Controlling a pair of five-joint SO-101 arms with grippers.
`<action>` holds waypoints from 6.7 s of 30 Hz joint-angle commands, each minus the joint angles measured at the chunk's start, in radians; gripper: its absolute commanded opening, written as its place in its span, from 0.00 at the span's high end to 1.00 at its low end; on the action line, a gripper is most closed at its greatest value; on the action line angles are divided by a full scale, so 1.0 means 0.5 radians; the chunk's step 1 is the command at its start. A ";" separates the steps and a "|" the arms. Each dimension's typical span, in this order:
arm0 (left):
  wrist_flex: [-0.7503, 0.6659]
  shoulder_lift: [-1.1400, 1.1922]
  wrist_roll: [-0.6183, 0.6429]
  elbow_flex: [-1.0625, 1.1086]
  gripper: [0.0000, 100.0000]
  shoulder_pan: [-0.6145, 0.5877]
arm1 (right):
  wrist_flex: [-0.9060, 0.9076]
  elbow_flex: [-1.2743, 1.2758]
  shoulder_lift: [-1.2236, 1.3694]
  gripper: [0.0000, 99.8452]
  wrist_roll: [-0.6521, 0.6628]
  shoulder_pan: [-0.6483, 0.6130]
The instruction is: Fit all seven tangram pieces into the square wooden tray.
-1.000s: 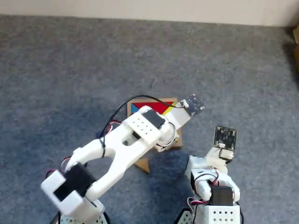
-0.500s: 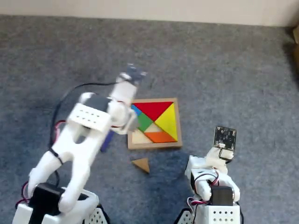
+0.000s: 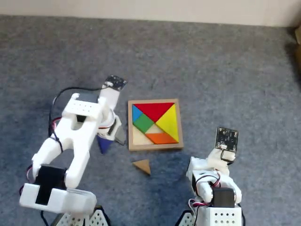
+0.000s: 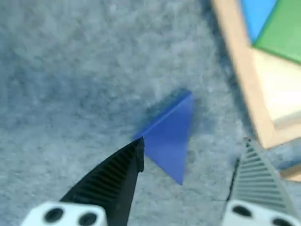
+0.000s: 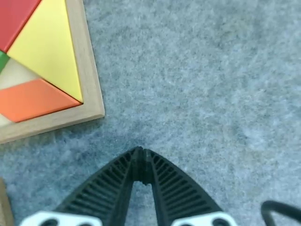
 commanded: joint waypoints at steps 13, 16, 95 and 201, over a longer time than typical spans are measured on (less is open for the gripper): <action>0.206 -0.195 -0.875 -0.005 0.69 0.704 | 0.014 0.302 -0.041 0.98 0.012 0.020; 0.196 -0.195 -1.065 -0.002 0.69 0.707 | 0.014 0.302 -0.041 0.98 0.012 0.020; 0.169 0.459 -1.135 -0.256 0.89 1.119 | 0.005 0.302 -0.041 0.98 0.012 0.023; 0.605 1.312 -0.546 -1.837 0.75 0.621 | 0.005 0.302 -0.041 0.98 0.012 0.026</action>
